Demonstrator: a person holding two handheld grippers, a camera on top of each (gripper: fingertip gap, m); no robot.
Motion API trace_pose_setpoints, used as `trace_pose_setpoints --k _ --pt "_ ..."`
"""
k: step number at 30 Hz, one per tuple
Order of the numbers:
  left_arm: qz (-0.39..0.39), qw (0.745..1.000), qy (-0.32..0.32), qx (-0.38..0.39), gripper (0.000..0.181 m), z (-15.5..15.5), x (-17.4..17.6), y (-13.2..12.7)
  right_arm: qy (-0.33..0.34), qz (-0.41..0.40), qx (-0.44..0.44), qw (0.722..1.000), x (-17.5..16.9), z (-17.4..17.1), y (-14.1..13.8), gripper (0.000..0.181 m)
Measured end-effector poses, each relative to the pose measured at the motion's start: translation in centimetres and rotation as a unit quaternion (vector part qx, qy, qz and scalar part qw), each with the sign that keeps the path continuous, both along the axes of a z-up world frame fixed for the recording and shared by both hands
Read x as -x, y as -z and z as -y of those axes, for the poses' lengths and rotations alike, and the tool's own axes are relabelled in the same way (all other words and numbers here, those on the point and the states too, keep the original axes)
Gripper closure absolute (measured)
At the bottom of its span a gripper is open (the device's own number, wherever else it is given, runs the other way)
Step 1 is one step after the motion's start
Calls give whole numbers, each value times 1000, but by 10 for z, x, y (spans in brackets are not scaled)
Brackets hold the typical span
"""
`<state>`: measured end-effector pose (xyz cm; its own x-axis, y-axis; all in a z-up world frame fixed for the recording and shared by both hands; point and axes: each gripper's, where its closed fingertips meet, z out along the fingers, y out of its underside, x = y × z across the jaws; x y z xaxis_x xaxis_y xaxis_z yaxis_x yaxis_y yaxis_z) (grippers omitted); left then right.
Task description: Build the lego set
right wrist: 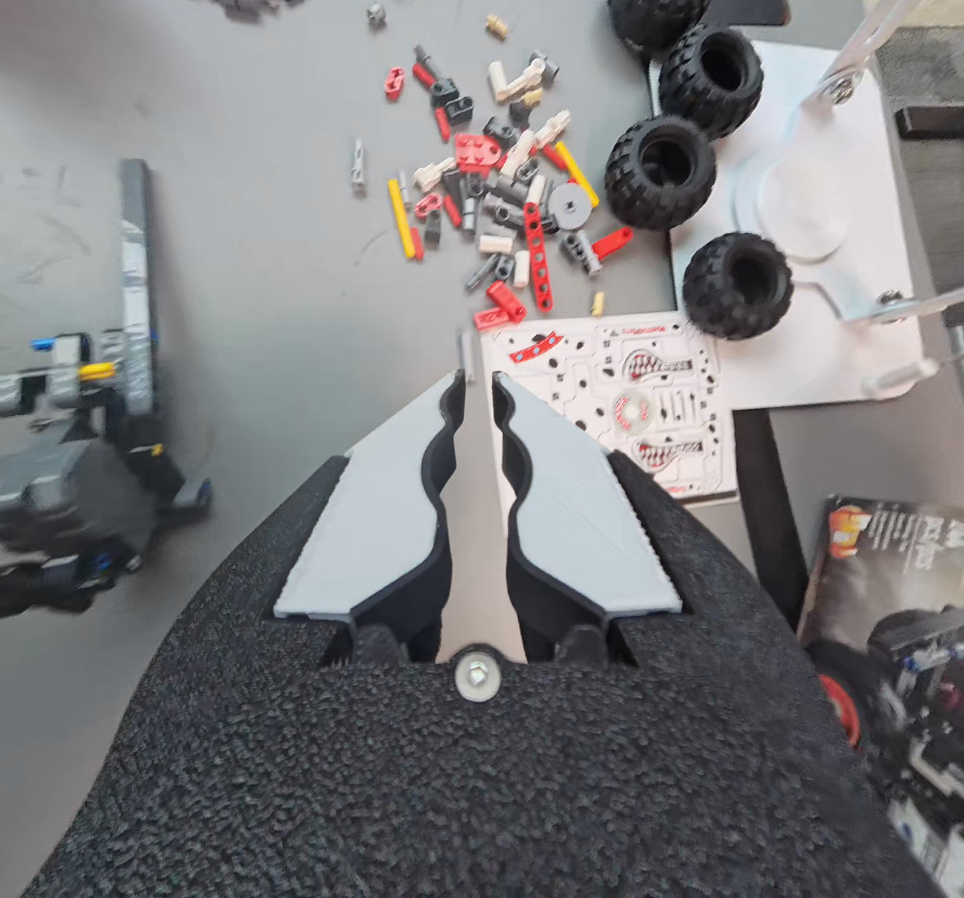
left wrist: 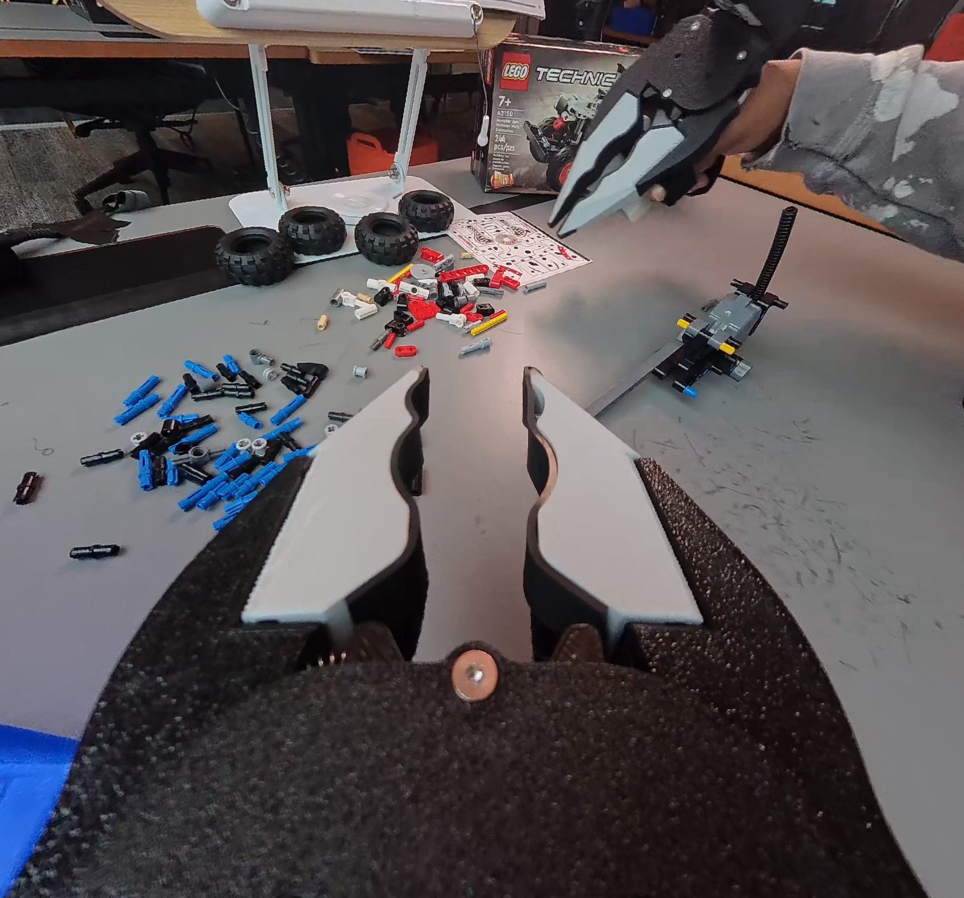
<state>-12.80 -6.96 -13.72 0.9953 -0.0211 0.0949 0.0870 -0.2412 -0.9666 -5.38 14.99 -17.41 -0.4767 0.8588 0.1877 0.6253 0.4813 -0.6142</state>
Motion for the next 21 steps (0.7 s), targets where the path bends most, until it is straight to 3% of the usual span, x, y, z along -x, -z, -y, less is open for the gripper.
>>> trace_pose_setpoints --k 5,8,21 --pt "0 1000 -5 4 145 0 3 2 12 2 0 1000 66 -21 23 171" --pt "0 1000 -7 5 145 1 5 3 8 21 9 1000 85 -28 39 168" --pt "5 1000 -4 12 145 -1 6 7 -24 50 19 998 94 -24 48 175"
